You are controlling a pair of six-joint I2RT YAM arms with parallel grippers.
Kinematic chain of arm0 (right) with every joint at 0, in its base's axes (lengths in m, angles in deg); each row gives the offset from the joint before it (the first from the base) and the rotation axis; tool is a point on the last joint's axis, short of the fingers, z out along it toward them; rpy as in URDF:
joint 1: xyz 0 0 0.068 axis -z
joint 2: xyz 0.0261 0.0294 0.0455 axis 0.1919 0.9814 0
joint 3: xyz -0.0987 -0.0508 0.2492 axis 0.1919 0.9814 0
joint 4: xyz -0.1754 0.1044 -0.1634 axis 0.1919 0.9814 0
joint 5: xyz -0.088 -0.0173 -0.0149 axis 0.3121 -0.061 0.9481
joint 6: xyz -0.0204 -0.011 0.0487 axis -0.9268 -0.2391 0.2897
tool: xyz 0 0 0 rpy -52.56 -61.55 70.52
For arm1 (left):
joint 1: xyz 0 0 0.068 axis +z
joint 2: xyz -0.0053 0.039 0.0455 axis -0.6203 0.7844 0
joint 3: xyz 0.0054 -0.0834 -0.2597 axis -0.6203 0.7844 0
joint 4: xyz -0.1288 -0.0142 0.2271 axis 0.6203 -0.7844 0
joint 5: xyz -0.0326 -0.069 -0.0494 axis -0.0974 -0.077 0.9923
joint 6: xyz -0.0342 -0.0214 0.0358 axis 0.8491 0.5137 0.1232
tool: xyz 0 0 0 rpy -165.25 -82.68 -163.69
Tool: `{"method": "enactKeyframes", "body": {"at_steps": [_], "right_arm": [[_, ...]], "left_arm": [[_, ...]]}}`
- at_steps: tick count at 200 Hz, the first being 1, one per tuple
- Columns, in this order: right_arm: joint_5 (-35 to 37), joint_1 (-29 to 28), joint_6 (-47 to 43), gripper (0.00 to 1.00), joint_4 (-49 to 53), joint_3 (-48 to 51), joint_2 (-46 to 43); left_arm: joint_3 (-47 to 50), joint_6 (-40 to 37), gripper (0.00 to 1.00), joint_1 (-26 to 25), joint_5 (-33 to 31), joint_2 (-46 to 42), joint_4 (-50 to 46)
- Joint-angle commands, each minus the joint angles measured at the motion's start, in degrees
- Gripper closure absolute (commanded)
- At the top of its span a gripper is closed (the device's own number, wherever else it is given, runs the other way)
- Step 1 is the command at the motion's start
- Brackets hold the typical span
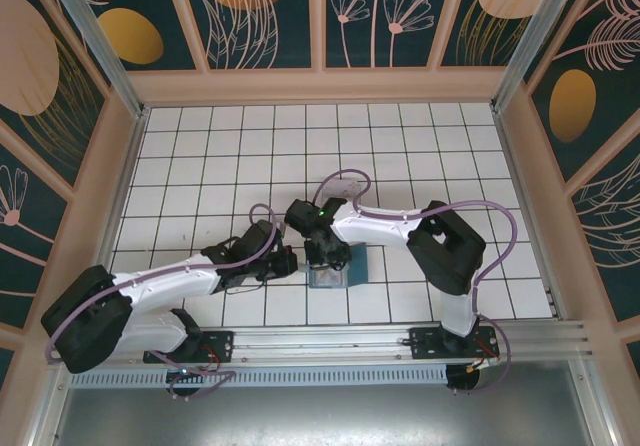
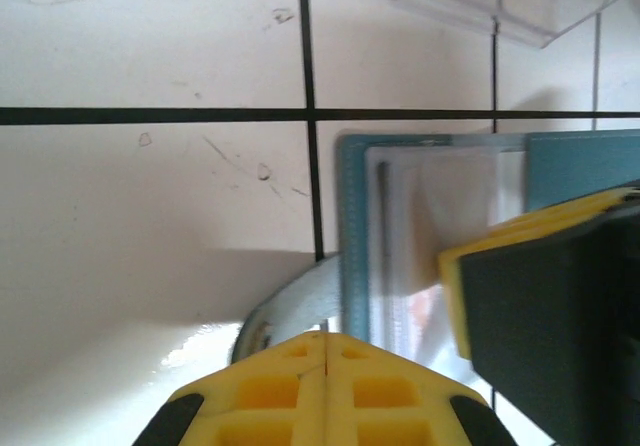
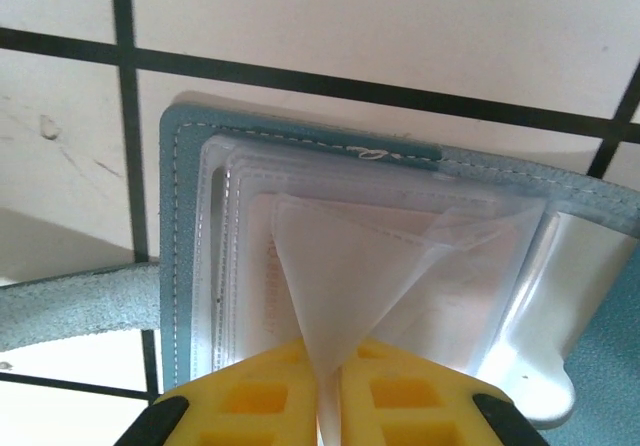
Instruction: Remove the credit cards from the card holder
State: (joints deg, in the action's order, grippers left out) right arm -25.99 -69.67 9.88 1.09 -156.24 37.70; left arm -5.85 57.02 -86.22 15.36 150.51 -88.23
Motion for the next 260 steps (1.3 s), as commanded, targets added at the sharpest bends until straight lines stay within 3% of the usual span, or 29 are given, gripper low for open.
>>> {"method": "enactKeyframes", "body": {"at_steps": [1,73,144,260], "right_arm": [[-1.7,-0.5,1.3,0.87,-2.8,-1.3,-2.1],[-5.2,-0.2,2.3,0.88,-9.9,1.3,-4.6],[-10.0,1.6,3.6,0.87,-20.8,10.4,-9.1],[-14.0,3.9,4.5,0.86,-27.1,17.5,-14.0]], "left_arm": [[-2.7,-0.9,0.95,0.3,-1.5,-1.8,-3.7],[-2.2,0.0,0.95,0.3,-0.8,-0.2,-2.9],[-1.4,0.2,0.96,0.4,0.5,3.9,-0.8],[-2.3,0.6,0.96,0.3,4.0,7.8,2.7]]}}
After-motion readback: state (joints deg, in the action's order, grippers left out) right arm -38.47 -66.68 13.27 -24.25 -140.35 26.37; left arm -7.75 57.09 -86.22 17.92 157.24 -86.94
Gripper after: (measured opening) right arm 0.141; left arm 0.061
